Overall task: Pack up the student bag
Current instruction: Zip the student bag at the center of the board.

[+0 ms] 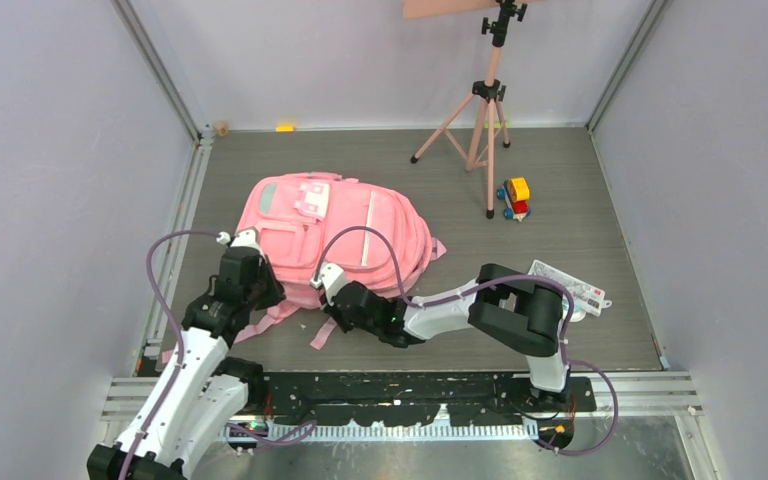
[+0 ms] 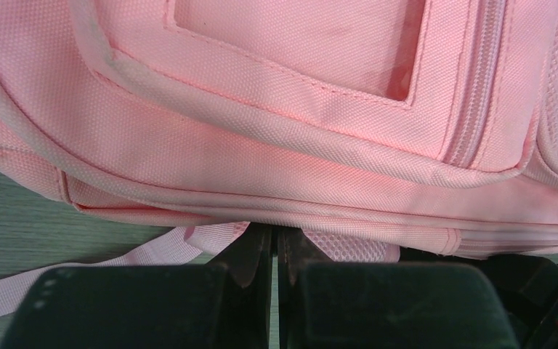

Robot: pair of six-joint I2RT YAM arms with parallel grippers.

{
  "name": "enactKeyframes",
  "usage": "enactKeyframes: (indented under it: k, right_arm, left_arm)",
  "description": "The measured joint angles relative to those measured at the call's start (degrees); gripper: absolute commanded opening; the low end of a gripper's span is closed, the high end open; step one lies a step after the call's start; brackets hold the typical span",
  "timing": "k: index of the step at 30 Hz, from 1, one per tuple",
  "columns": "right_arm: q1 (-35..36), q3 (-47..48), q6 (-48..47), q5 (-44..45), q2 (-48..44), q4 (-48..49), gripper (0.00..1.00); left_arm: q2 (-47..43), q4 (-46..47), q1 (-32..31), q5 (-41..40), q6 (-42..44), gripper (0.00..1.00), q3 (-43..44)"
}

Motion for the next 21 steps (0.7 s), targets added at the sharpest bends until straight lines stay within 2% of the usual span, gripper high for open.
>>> enactKeyframes:
  k: [2, 11, 21]
  right_arm:
    - [-0.4, 0.0, -0.4, 0.0, 0.0, -0.3, 0.01]
    - [-0.6, -2.1, 1.5, 1.4, -1.1, -0.4, 0.00]
    - [-1.9, -8.7, 7.4, 3.1, -7.9, -2.6, 0.00]
  left_arm:
    - [0.0, 0.0, 0.0, -0.2, 0.0, 0.00, 0.0]
    - [1.3, -0.3, -0.1, -2.3, 0.0, 0.00, 1.2]
    - [4.5, 0.2, 0.4, -4.0, -0.1, 0.00, 2.5]
